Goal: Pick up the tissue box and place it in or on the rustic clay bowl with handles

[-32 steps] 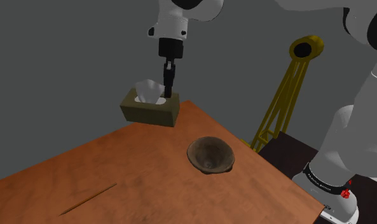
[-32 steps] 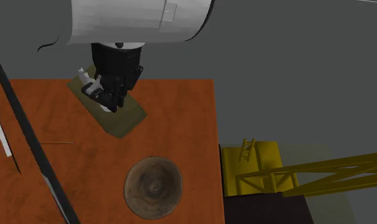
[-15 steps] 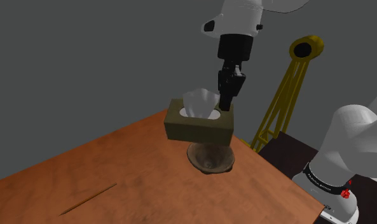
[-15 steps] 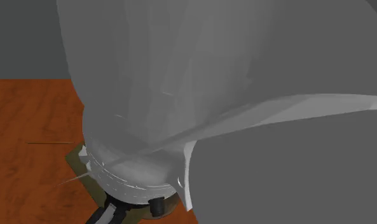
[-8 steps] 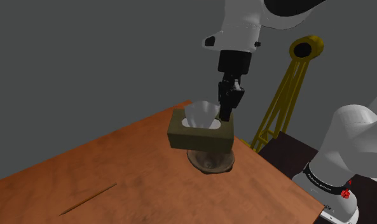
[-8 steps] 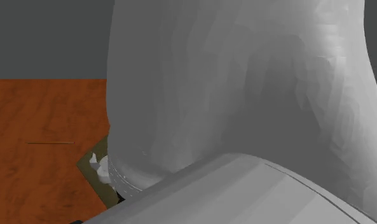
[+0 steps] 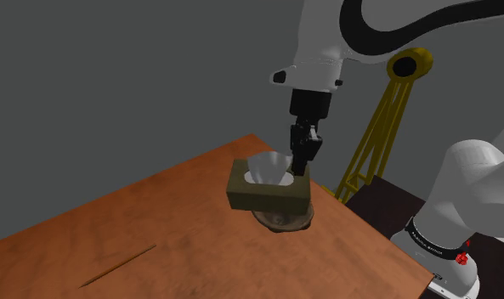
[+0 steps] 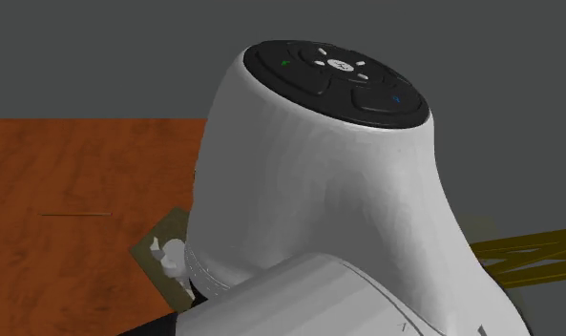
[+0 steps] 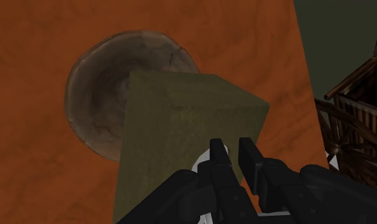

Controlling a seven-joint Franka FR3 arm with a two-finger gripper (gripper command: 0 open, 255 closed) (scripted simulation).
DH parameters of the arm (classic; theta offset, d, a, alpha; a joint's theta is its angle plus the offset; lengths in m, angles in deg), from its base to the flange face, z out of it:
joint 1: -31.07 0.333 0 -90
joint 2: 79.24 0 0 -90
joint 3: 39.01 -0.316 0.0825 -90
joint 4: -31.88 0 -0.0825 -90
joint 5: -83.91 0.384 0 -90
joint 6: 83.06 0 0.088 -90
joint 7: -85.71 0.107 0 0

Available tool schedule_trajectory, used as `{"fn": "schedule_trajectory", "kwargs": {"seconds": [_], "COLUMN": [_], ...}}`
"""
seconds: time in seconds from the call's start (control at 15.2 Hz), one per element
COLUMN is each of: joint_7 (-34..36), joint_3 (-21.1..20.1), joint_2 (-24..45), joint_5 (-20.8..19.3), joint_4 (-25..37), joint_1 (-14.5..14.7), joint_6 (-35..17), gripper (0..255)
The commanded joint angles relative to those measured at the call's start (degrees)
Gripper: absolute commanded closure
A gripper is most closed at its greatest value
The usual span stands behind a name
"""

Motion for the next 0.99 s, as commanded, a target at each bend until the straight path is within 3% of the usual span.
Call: {"fn": "schedule_trajectory", "kwargs": {"seconds": [0.0,0.26,0.73,0.79,0.92], "joint_7": [-0.69,-1.9,-1.9,-1.9,-1.9], "joint_3": [-0.28,-0.71,-0.71,-0.71,-0.71], "joint_2": [0.35,0.79,0.79,0.79,0.79], "joint_5": [0.33,0.98,0.98,0.99,0.99], "joint_4": [-1.54,-4.31,-4.31,-4.31,-4.31], "joint_1": [0.07,0.23,0.23,0.23,0.23], "joint_6": [-1.82,-4.83,-4.83,-4.83,-4.83], "gripper": [255,255,255,0,0]}}
